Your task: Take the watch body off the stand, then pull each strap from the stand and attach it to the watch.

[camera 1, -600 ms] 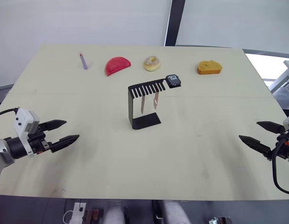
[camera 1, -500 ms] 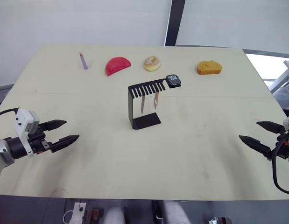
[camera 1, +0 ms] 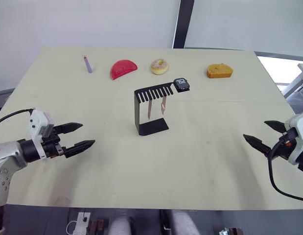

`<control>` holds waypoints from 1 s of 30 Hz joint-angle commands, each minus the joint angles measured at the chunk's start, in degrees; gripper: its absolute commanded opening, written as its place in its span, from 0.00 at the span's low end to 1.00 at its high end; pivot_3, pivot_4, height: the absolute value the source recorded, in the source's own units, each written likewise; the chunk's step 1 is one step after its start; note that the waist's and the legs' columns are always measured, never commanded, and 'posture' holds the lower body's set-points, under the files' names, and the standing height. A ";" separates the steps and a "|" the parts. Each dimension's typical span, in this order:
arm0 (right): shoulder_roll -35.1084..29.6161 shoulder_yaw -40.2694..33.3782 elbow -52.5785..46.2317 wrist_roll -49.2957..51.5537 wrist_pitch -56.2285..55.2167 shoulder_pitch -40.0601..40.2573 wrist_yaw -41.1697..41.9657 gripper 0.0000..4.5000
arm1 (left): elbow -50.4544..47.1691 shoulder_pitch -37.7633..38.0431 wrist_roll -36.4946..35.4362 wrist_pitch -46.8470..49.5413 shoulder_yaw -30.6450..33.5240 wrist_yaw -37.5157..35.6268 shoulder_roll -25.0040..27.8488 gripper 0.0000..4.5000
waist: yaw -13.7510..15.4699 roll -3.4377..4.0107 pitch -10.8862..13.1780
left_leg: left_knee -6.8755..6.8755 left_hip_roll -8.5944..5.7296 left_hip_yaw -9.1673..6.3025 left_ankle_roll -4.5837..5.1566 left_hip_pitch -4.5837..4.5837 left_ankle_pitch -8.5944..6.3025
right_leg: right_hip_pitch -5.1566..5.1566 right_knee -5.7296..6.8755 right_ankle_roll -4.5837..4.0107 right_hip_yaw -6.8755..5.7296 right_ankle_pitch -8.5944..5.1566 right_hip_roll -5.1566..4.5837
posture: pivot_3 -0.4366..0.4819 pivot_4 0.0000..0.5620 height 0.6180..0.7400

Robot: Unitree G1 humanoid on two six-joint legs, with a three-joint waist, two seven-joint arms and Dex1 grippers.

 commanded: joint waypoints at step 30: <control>35.93 23.22 -8.76 5.67 41.42 -52.33 -46.70 1.00 | 6.72 -31.54 0.39 -3.79 -14.89 -2.19 -8.52 0.99 | -1.85 0.03 0.01 | 0.14 -0.01 -0.02 -0.15 -0.15 0.18 | -0.28 0.39 -0.12 -0.02 -0.07 0.01 | 0.48 0.27 0.98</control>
